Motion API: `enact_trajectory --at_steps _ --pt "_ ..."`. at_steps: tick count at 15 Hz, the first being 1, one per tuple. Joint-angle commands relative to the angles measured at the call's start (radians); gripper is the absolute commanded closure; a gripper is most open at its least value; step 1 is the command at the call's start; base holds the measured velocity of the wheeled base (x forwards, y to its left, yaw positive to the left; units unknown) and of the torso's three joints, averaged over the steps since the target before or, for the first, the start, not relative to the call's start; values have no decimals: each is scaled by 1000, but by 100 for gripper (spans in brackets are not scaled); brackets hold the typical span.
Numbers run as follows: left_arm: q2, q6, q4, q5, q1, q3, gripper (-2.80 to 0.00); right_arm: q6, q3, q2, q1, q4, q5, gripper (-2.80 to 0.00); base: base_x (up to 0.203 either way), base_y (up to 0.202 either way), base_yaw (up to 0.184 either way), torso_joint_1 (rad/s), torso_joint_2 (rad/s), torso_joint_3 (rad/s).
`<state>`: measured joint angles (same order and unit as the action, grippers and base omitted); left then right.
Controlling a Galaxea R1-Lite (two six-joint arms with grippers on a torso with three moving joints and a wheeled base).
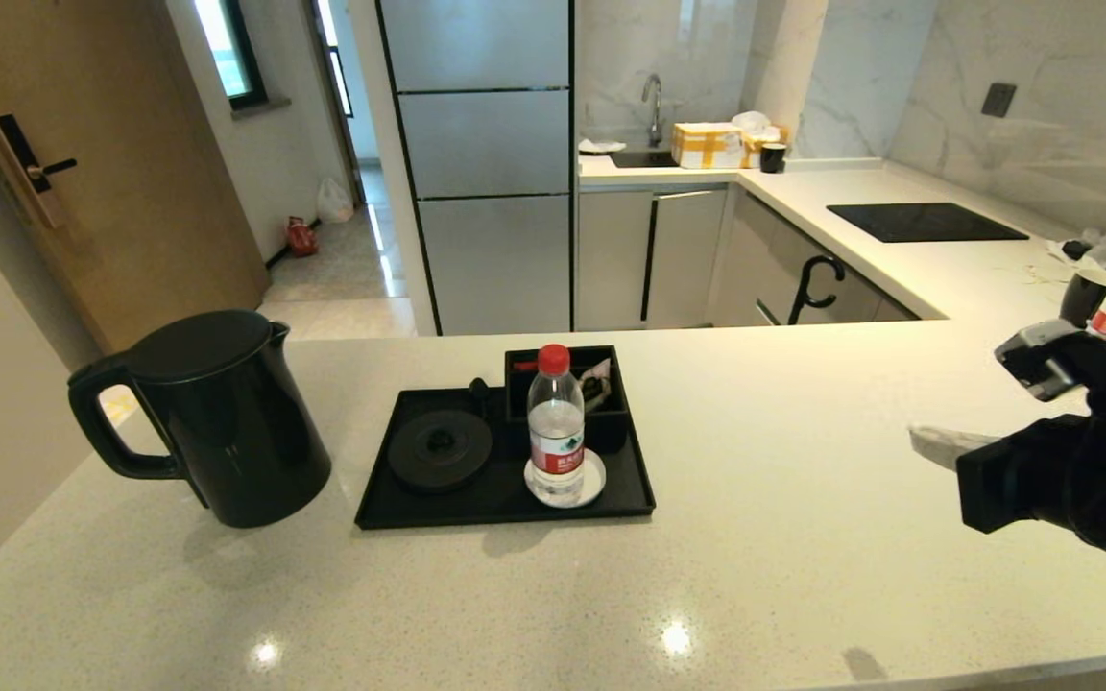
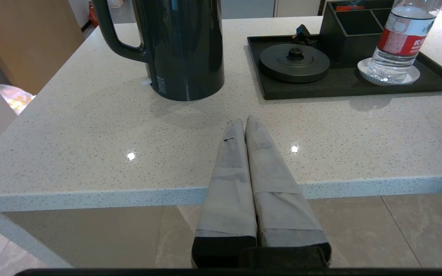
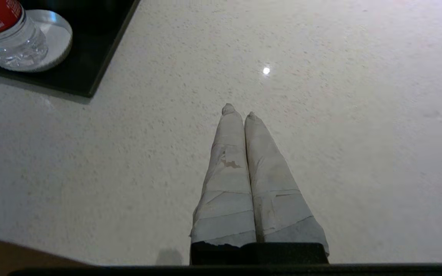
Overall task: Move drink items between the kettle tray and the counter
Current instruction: Pick up the bottled water
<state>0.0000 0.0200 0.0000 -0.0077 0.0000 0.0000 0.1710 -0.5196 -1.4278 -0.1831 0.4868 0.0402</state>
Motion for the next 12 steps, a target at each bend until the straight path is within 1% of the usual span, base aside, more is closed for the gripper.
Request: enact_trajectory --at_steps 1,3,7,10,12 --pt "0 0 0 0 0 0 0 -13 4 -141 -49 85 -29 0 0 0 0 0 0 0" --pt "0 0 0 0 0 0 0 -33 23 -200 -123 234 -141 0 0 0 0 0 0 0" --pt "0 0 0 0 0 0 0 -39 19 -273 -149 268 -154 0 0 0 0 0 0 0" --pt "0 0 0 0 0 0 0 -56 -3 -305 -200 263 -176 0 0 0 0 0 0 0" --pt "0 0 0 0 0 0 0 -56 -29 -367 -228 268 -192 0 0 0 0 0 0 0"
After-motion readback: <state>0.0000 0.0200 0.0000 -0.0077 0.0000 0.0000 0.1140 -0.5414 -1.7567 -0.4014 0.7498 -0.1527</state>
